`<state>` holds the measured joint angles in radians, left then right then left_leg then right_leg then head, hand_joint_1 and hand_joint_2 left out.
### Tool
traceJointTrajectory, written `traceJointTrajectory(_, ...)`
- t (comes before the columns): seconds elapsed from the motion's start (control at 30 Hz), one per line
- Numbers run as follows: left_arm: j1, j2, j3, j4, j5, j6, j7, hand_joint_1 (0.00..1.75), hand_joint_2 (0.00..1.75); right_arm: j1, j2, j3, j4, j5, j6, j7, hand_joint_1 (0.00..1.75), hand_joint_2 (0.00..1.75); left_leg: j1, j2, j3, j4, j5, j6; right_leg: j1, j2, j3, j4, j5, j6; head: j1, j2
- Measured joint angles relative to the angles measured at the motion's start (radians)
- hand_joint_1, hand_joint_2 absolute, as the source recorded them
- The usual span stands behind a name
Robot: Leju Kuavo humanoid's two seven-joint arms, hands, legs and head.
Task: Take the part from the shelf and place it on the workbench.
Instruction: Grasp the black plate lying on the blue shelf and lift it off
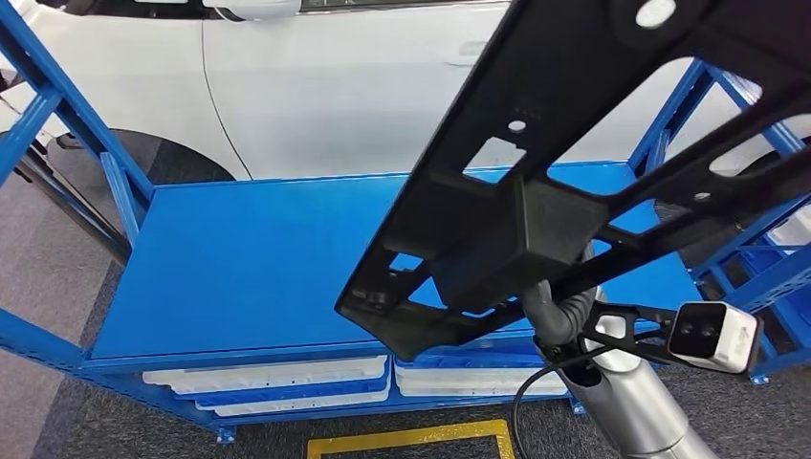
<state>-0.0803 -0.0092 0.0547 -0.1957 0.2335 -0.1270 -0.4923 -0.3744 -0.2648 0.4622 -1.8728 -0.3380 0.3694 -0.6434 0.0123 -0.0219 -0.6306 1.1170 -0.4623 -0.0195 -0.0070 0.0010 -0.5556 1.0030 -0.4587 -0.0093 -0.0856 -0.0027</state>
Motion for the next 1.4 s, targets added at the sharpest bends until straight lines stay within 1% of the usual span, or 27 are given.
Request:
traceJointTrajectory(0.07, 0.003, 0.004, 0.006, 0.000, 0.003, 0.005, -0.001, 0.00, 1.75, 0.022, 0.000, 0.000, -0.019, 0.010, 0.008, -0.001, 1.75, 1.75, -0.001, -0.006, 0.038, -0.083, 0.025, 0.010, 0.000, 0.013, -0.007, 0.011, -0.002, 0.011, 0.000, 0.000)
traceJointTrajectory(0.17, 0.006, 0.010, 0.013, 0.000, 0.007, 0.013, 0.004, 0.00, 1.75, 0.051, 0.000, 0.000, -0.036, 0.032, 0.010, 0.000, 1.75, 1.75, -0.006, 0.000, 0.037, -0.093, 0.031, 0.032, -0.003, 0.021, -0.016, 0.015, -0.001, 0.028, 0.000, 0.000)
traceJointTrajectory(0.2, 0.006, 0.012, 0.017, 0.000, 0.010, 0.014, 0.006, 0.00, 1.75, 0.057, 0.000, 0.000, -0.039, 0.038, 0.008, 0.000, 1.75, 1.75, -0.005, 0.004, 0.036, -0.098, 0.036, 0.041, -0.004, 0.020, -0.021, 0.024, -0.013, 0.032, 0.000, 0.000)
traceJointTrajectory(0.27, 0.007, 0.015, 0.024, 0.000, 0.015, 0.014, 0.009, 0.00, 1.75, 0.062, 0.001, 0.000, -0.041, 0.045, 0.002, 0.000, 1.75, 1.75, -0.004, 0.012, 0.029, -0.107, 0.047, 0.055, -0.007, 0.015, -0.049, 0.098, -0.075, 0.037, 0.000, 0.000)
traceJointTrajectory(0.33, 0.011, 0.020, 0.030, 0.000, 0.020, 0.014, 0.012, 0.00, 1.75, 0.067, 0.002, 0.000, -0.041, 0.049, -0.010, -0.001, 1.75, 1.75, -0.008, 0.017, 0.016, -0.107, 0.056, 0.060, -0.008, 0.010, -0.091, 0.223, -0.151, 0.040, 0.000, 0.000)
traceJointTrajectory(0.37, 0.014, 0.021, 0.033, 0.000, 0.021, 0.014, 0.013, 0.00, 1.75, 0.070, 0.002, 0.000, -0.041, 0.051, -0.017, -0.001, 1.75, 1.75, -0.010, 0.019, 0.008, -0.105, 0.061, 0.061, -0.008, 0.010, -0.102, 0.268, -0.170, 0.041, 0.000, 0.000)
traceJointTrajectory(0.4, 0.017, 0.022, 0.034, 0.000, 0.021, 0.014, 0.015, 0.00, 1.75, 0.073, 0.002, 0.000, -0.041, 0.051, -0.022, -0.001, 1.75, 1.75, -0.012, 0.021, -0.001, -0.104, 0.066, 0.061, -0.008, 0.009, -0.098, 0.280, -0.170, 0.040, 0.000, 0.000)
traceJointTrajectory(0.43, 0.019, 0.022, 0.036, 0.000, 0.022, 0.015, 0.017, 0.00, 1.75, 0.075, 0.002, 0.000, -0.041, 0.051, -0.026, -0.002, 1.75, 1.75, -0.013, 0.022, -0.010, -0.102, 0.072, 0.060, -0.008, 0.008, -0.074, 0.252, -0.151, 0.038, 0.000, 0.000)
traceJointTrajectory(0.53, 0.023, 0.022, 0.042, 0.000, 0.023, 0.021, 0.028, 0.00, 1.75, 0.077, 0.002, 0.000, -0.041, 0.043, -0.034, -0.003, 1.75, 1.75, -0.015, 0.025, -0.030, -0.099, 0.092, 0.052, 0.001, -0.007, 0.054, 0.051, -0.087, 0.025, 0.000, 0.000)
traceJointTrajectory(0.57, 0.024, 0.022, 0.044, 0.000, 0.024, 0.024, 0.034, 0.00, 1.75, 0.078, 0.002, -0.001, -0.041, 0.038, -0.037, -0.004, 1.75, 1.75, -0.015, 0.025, -0.033, -0.100, 0.099, 0.048, 0.006, -0.011, 0.078, 0.009, -0.080, 0.021, 0.000, 0.000)
traceJointTrajectory(0.63, 0.027, 0.022, 0.048, 0.000, 0.025, 0.031, 0.054, 0.00, 1.75, 0.081, 0.002, -0.003, -0.042, 0.031, -0.043, -0.005, 1.75, 1.75, -0.014, 0.028, -0.033, -0.105, 0.114, 0.036, 0.013, -0.012, 0.081, -0.008, -0.070, 0.014, 0.000, 0.000)
traceJointTrajectory(0.7, 0.029, 0.022, 0.051, 0.000, 0.025, 0.041, 0.089, 0.00, 1.75, 0.083, 0.002, -0.007, -0.043, 0.029, -0.044, -0.006, 1.75, 1.75, -0.013, 0.028, -0.039, -0.101, 0.110, 0.025, 0.009, -0.012, 0.071, -0.017, -0.051, 0.001, 0.000, 0.000)
traceJointTrajectory(0.77, 0.031, 0.020, 0.052, 0.001, 0.025, 0.057, 0.143, 0.00, 1.75, 0.085, 0.001, -0.014, -0.044, 0.034, -0.044, -0.007, 1.75, 1.75, -0.013, 0.025, -0.061, -0.040, 0.040, 0.015, 0.004, -0.013, 0.053, -0.026, -0.025, -0.011, 0.000, 0.000)
traceJointTrajectory(0.83, 0.034, 0.017, 0.052, 0.001, 0.024, 0.079, 0.205, 0.00, 1.75, 0.088, 0.000, -0.022, -0.045, 0.039, -0.047, -0.007, 1.75, 1.75, -0.010, 0.024, -0.093, 0.089, -0.059, 0.008, 0.005, -0.012, 0.026, -0.025, -0.003, -0.015, 0.000, 0.000)
traceJointTrajectory(0.87, 0.035, 0.015, 0.052, 0.001, 0.024, 0.090, 0.233, 0.00, 1.75, 0.091, 0.000, -0.026, -0.045, 0.040, -0.048, -0.007, 1.75, 1.75, -0.009, 0.024, -0.103, 0.149, -0.086, 0.005, 0.006, -0.012, 0.013, -0.024, 0.007, -0.015, 0.000, 0.000)
traceJointTrajectory(0.9, 0.036, 0.014, 0.053, 0.001, 0.025, 0.104, 0.264, 0.00, 1.75, 0.094, 0.000, -0.030, -0.045, 0.041, -0.049, -0.007, 1.75, 1.75, -0.008, 0.024, -0.100, 0.184, -0.091, 0.003, 0.006, -0.011, -0.002, -0.021, 0.016, -0.014, 0.000, 0.000)
traceJointTrajectory(0.93, 0.036, 0.012, 0.053, 0.001, 0.025, 0.120, 0.296, 0.00, 1.75, 0.098, 0.000, -0.033, -0.046, 0.041, -0.048, -0.007, 1.75, 1.75, -0.007, 0.024, -0.081, 0.184, -0.077, 0.001, 0.006, -0.011, -0.016, -0.018, 0.024, -0.011, 0.000, 0.000)
traceJointTrajectory(0.97, 0.037, 0.010, 0.055, 0.001, 0.026, 0.137, 0.335, 0.00, 1.75, 0.104, 0.000, -0.038, -0.047, 0.044, -0.046, -0.007, 1.75, 1.75, -0.005, 0.024, -0.041, 0.144, -0.054, 0.001, 0.005, -0.011, -0.030, -0.014, 0.032, -0.008, 0.000, 0.000)
traceJointTrajectory(1.0, 0.038, 0.009, 0.056, 0.001, 0.026, 0.154, 0.374, 0.00, 1.75, 0.110, 0.000, -0.043, -0.049, 0.047, -0.044, -0.007, 1.75, 1.75, -0.003, 0.021, 0.013, 0.077, -0.036, 0.002, 0.005, -0.010, -0.043, -0.008, 0.039, -0.004, 0.000, 0.000)
traceJointTrajectory(1.07, 0.040, 0.005, 0.057, 0.002, 0.026, 0.179, 0.438, 0.00, 1.75, 0.120, 0.000, -0.053, -0.055, 0.057, -0.042, -0.007, 1.75, 1.75, -0.004, 0.012, 0.109, -0.060, -0.035, 0.009, 0.005, -0.008, -0.063, 0.003, 0.049, 0.006, 0.000, 0.000)
traceJointTrajectory(1.13, 0.044, 0.003, 0.059, 0.003, 0.028, 0.194, 0.478, 0.00, 1.75, 0.130, 0.000, -0.063, -0.062, 0.066, -0.042, -0.007, 1.75, 1.75, -0.009, 0.005, 0.137, -0.113, -0.047, 0.022, 0.003, -0.007, -0.070, 0.007, 0.062, 0.018, 0.000, 0.000)
traceJointTrajectory(1.2, 0.048, -0.001, 0.062, 0.005, 0.030, 0.206, 0.511, 0.00, 1.75, 0.142, 0.001, -0.075, -0.065, 0.077, -0.043, -0.007, 1.75, 1.75, -0.011, 0.010, 0.126, -0.119, -0.032, 0.039, 0.000, -0.003, -0.076, 0.011, 0.068, 0.030, 0.000, 0.000)
traceJointTrajectory(1.23, 0.049, -0.002, 0.063, 0.005, 0.031, 0.212, 0.524, 0.00, 1.75, 0.148, 0.001, -0.081, -0.066, 0.084, -0.043, -0.007, 1.75, 1.75, -0.010, 0.014, 0.119, -0.122, -0.022, 0.047, -0.001, -0.001, -0.085, 0.025, 0.050, 0.034, 0.000, 0.000)
traceJointTrajectory(1.27, 0.050, -0.004, 0.064, 0.006, 0.032, 0.220, 0.535, 0.00, 1.75, 0.154, 0.002, -0.089, -0.066, 0.092, -0.043, -0.007, 1.75, 1.75, -0.010, 0.017, 0.110, -0.125, -0.010, 0.055, -0.002, 0.000, -0.098, 0.057, 0.016, 0.037, 0.000, 0.000)
traceJointTrajectory(1.33, 0.052, -0.004, 0.068, 0.006, 0.033, 0.237, 0.554, 0.00, 1.75, 0.168, 0.002, -0.106, -0.068, 0.109, -0.040, -0.007, 1.75, 1.75, -0.012, 0.022, 0.084, -0.124, 0.011, 0.063, -0.006, 0.000, -0.135, 0.178, -0.084, 0.040, 0.000, 0.000)
traceJointTrajectory(1.37, 0.053, -0.004, 0.070, 0.006, 0.033, 0.246, 0.562, 0.00, 1.75, 0.176, 0.002, -0.115, -0.070, 0.118, -0.035, -0.007, 1.75, 1.75, -0.013, 0.024, 0.070, -0.123, 0.021, 0.064, -0.006, 0.000, -0.149, 0.242, -0.119, 0.042, 0.000, 0.000)
traceJointTrajectory(1.4, 0.055, -0.004, 0.072, 0.006, 0.033, 0.253, 0.567, 0.00, 1.75, 0.186, 0.002, -0.124, -0.071, 0.124, -0.030, -0.007, 1.75, 1.75, -0.015, 0.025, 0.055, -0.122, 0.032, 0.064, -0.007, 0.000, -0.153, 0.288, -0.132, 0.043, 0.000, 0.000)
